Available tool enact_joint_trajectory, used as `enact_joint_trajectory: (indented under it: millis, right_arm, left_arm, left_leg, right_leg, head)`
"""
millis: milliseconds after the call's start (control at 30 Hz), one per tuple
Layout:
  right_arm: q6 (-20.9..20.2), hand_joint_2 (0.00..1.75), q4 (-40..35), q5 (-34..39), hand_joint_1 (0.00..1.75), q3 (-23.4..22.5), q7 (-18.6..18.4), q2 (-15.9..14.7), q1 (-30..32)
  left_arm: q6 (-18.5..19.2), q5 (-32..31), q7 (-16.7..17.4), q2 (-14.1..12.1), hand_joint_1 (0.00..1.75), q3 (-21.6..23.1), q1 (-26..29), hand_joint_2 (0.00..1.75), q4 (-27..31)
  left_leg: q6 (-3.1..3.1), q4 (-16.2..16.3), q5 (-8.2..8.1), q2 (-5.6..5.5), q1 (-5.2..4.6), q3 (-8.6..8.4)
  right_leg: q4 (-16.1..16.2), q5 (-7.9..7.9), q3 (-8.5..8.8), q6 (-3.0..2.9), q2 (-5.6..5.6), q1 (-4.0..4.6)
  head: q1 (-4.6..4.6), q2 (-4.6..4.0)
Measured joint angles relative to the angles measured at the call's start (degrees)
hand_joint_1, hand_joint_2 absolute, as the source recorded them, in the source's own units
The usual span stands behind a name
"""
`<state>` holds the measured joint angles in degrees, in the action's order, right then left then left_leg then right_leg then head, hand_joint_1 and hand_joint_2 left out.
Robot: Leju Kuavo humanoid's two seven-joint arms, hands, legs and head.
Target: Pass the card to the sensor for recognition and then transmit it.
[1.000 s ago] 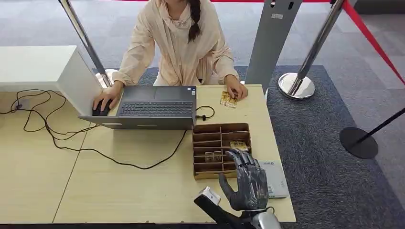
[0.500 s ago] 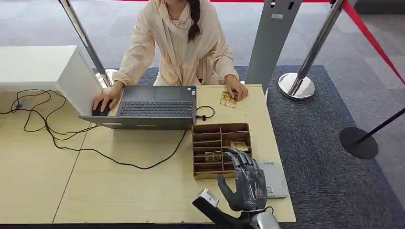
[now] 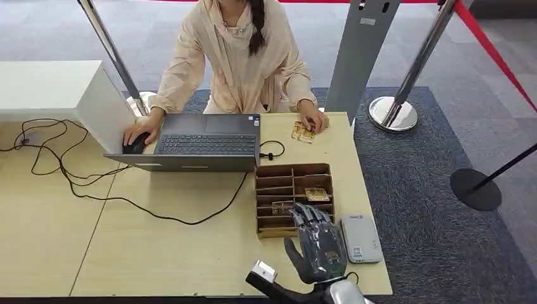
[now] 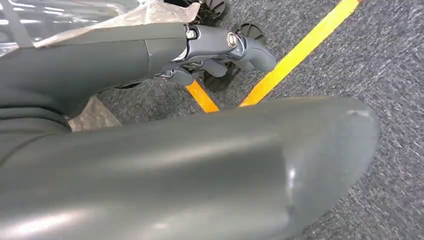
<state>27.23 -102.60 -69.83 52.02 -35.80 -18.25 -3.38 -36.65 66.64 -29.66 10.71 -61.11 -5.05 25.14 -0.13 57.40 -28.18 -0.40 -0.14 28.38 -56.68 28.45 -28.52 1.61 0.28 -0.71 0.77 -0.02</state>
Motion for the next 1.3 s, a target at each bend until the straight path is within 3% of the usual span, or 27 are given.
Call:
enact_joint_trajectory:
  millis: [1300]
  right_arm:
    - [-0.9,1.75,3.0,1.4,0.66,1.6,-0.2,-1.0,-0.5]
  left_arm:
    - [0.0,0.0,-0.2,0.0,0.0,0.0,0.1,0.0,0.1]
  left_leg:
    - [0.0,0.0,0.0,0.0,0.0,-0.01]
  right_leg:
    - [0.0,0.0,0.0,0.0,0.0,0.0]
  head:
    - [0.0,0.0]
